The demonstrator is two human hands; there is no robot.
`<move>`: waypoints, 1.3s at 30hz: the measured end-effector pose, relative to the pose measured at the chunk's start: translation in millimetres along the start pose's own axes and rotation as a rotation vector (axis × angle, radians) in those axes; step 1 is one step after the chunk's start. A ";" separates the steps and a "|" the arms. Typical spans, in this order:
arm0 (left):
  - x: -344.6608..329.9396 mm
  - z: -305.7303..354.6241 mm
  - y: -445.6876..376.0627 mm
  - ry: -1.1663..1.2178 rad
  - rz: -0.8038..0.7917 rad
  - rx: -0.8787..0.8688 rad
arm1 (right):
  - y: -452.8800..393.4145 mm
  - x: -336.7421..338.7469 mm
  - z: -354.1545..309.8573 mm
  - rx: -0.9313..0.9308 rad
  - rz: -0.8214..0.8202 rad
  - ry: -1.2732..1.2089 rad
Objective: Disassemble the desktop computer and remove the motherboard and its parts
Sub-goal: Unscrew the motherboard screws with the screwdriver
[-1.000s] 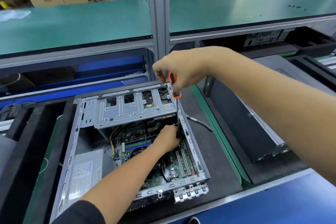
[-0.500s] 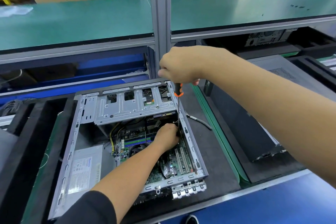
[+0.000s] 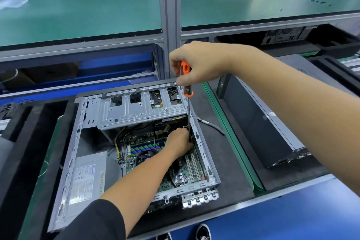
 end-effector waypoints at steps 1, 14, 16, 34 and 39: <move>0.1 0.2 0.2 -0.011 0.004 -0.009 | 0.9 -0.3 0.5 -0.017 0.006 -0.011; -0.7 -0.3 3.1 -0.012 0.038 0.002 | 6.3 1.4 1.8 -0.013 0.127 -0.076; -1.0 -0.4 3.6 -0.004 0.039 0.006 | 6.7 1.7 2.5 -0.004 0.131 -0.084; -0.8 -2.7 1.1 0.090 0.007 0.046 | 6.7 3.4 -2.1 -0.052 0.138 -0.137; -2.2 -1.9 -0.1 0.060 0.023 0.027 | 6.5 22.2 -4.8 -0.047 0.267 -0.138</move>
Point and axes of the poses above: each hand's wrist, its own y-axis away from the middle knuckle, its own x-axis out of the back of the hand, z = x × y, the point moved 5 cm from there along -y, towards the middle knuckle, and after that the axes turned 13 degrees about y, right-handed, at the moved point
